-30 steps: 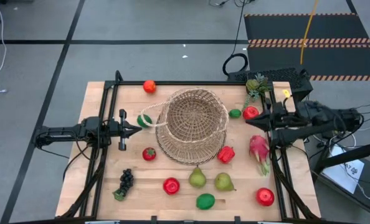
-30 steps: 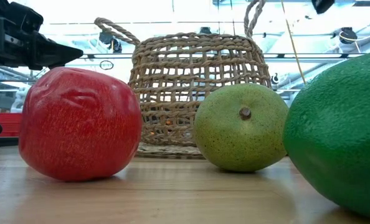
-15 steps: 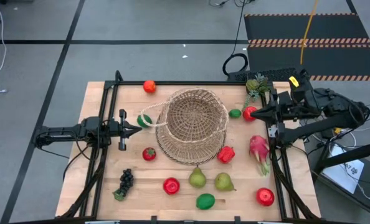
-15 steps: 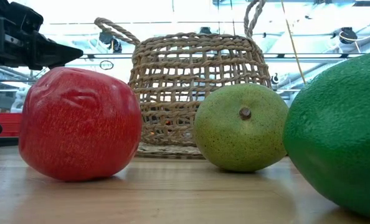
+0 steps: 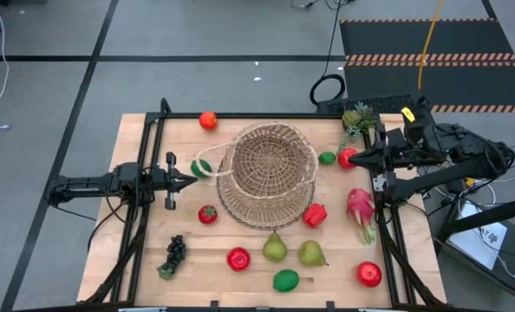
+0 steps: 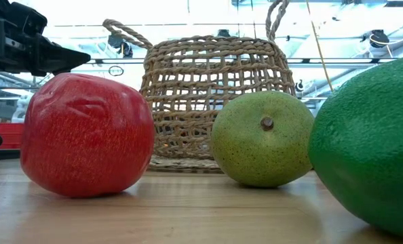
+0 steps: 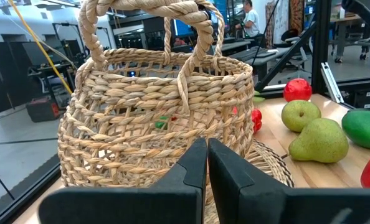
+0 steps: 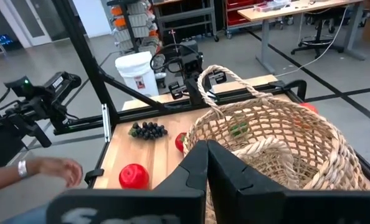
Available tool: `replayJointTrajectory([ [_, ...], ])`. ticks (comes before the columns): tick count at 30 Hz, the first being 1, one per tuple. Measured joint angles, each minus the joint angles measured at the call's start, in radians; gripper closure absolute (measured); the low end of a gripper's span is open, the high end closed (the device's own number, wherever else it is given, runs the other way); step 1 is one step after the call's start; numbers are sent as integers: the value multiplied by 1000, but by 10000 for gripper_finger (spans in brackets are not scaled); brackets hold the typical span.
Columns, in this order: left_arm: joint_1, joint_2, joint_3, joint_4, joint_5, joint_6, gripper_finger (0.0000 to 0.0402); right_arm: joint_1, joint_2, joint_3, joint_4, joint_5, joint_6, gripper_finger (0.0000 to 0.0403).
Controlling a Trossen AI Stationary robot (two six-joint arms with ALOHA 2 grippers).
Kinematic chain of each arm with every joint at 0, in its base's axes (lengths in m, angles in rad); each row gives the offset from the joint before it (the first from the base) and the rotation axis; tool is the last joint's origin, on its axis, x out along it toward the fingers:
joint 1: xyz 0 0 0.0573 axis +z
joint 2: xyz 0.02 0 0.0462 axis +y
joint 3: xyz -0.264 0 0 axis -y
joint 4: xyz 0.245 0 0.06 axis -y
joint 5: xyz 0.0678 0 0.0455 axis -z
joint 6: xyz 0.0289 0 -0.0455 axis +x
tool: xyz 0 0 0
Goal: Build produce basket
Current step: Put the top right red apple into the basket
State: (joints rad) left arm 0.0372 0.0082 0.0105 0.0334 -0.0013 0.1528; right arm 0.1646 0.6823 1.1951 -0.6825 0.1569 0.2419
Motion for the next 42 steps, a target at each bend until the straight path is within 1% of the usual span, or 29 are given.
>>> replayJointTrajectory([
  [7,0,0,0,0,0,0,382,0,-6,-92,19,-3,-15,403],
  [13,0,0,0,0,0,0,382,0,-6,-156,43,-4,5,403],
  [26,0,0,0,0,0,0,382,1,-14,-359,228,-4,27,403],
  [30,0,0,0,0,0,0,382,1,-16,-374,278,-5,9,403],
  [33,0,0,0,0,0,-3,382,1,-22,-374,275,-41,8,403],
  [38,0,0,0,14,-5,-71,382,1,-30,-374,272,-58,8,403],
  [42,0,0,0,65,-25,-210,382,1,-30,-382,268,-58,12,403],
])
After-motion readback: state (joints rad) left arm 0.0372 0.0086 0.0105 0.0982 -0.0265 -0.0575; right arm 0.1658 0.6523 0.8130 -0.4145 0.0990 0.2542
